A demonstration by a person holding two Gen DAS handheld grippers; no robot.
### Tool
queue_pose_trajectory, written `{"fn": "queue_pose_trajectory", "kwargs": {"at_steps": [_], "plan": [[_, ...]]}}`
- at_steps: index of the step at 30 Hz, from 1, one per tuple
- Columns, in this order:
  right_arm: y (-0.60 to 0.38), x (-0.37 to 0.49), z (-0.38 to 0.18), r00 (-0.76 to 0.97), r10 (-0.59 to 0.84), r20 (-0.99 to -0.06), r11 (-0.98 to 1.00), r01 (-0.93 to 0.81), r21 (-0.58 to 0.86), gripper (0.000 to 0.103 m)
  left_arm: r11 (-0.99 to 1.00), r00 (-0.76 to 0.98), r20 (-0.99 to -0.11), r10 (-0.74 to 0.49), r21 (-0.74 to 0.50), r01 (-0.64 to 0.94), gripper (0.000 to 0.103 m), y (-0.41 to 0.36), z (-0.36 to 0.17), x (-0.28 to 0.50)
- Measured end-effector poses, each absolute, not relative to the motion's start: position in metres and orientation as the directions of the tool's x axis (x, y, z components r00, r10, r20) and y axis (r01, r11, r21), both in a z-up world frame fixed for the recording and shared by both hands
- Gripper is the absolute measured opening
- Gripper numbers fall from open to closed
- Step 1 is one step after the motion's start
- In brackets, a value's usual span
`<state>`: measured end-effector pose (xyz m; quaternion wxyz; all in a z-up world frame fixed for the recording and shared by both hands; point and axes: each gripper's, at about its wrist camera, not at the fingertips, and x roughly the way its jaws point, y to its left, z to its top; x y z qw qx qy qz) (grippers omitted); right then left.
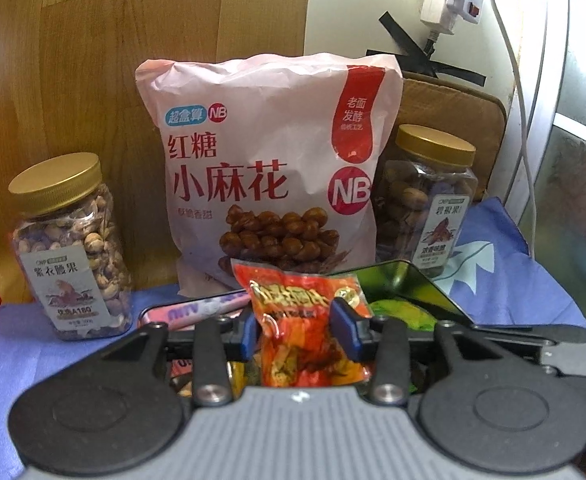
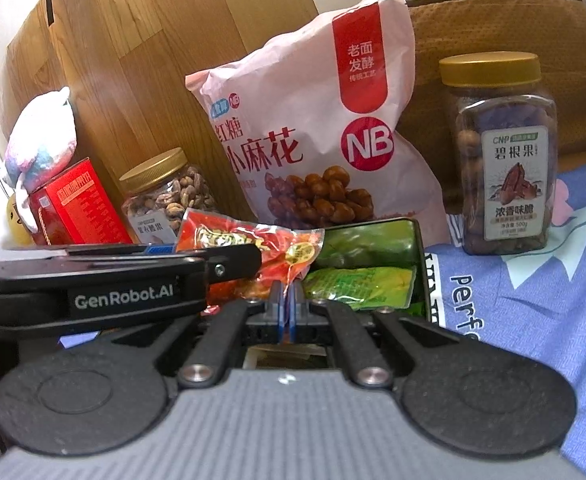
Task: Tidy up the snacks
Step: 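Lower the red snack bag into the tin and open the left tool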
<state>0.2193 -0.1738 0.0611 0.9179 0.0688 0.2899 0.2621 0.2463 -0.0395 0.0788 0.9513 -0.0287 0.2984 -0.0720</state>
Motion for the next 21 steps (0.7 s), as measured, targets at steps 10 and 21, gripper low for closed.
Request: {"fn": "queue_pose_trajectory", "kwargs": {"at_steps": [10,21], "plan": [[-0.165,0.223,0.059,0.685,0.505,-0.526,0.861,-0.442,0.25,0.005,0.996,0.813,-0.574,-0.093,-0.067,0.066,0.05,-0.03,0.071,0.25],[-0.157,0.227,0.058,0.68,0.481,-0.553,0.872,-0.434,0.226,0.007,0.999,0.825,-0.563,-0.04,-0.033,0.026,0.063,-0.022,0.07,0.249]]}}
